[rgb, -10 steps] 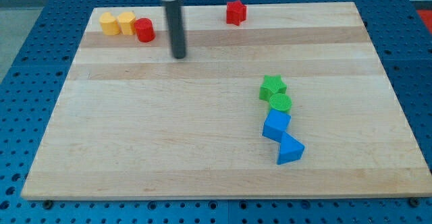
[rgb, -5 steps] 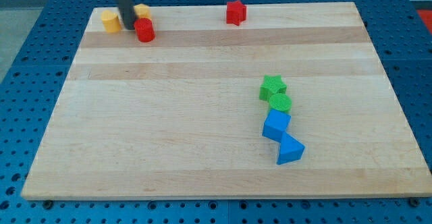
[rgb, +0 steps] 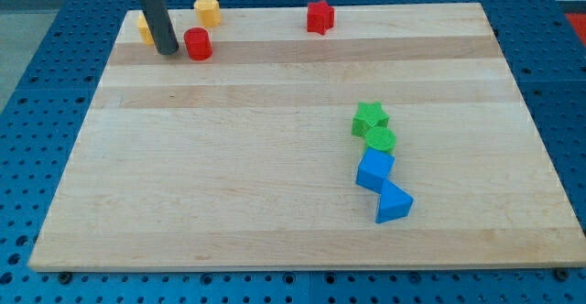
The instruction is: Place the red circle to the bottom left of the red star
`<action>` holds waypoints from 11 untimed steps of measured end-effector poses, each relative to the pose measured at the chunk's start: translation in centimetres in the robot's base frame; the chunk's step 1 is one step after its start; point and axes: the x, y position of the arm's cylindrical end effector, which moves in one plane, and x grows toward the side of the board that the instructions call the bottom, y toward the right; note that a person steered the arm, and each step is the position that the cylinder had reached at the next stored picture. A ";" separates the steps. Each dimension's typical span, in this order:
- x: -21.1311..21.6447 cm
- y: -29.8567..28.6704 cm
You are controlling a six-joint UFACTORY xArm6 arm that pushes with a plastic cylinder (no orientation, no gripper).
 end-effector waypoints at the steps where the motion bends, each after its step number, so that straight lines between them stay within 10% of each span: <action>1: -0.3 7.2; 9: -5.3 15.1; 11: 2.7 17.6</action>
